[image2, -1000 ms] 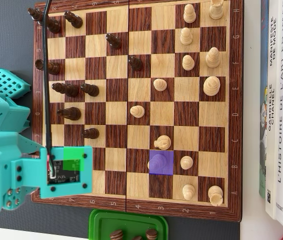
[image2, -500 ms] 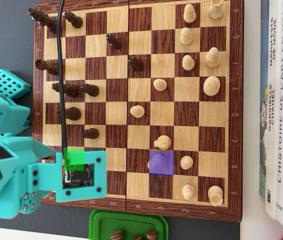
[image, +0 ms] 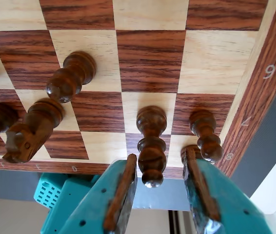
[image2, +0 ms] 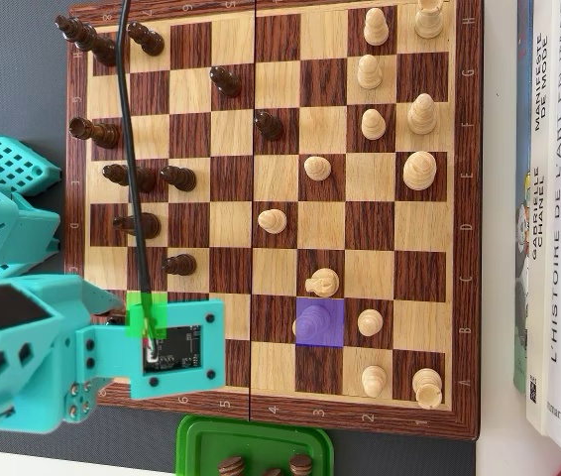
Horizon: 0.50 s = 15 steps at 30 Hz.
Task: Play chess
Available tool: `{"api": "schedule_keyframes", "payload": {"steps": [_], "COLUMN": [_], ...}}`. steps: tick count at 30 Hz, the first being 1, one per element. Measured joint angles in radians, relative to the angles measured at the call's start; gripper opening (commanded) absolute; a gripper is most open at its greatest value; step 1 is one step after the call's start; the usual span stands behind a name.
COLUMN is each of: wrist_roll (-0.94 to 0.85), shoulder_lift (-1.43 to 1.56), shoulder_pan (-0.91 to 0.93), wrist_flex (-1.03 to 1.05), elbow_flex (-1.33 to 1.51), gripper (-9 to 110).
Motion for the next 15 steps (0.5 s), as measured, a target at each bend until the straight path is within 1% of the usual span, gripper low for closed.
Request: {"api": "schedule_keyframes", "payload": {"steps": [7,15], "wrist_roll": [0.0,0.0], "shoulder_lift": [-0.006,-0.095], "shoulder_pan": [0.0,0.0], "wrist_flex": [-0.002,-0.003], "elbow_flex": [0.0,0.0], "gripper": [15,15]}}
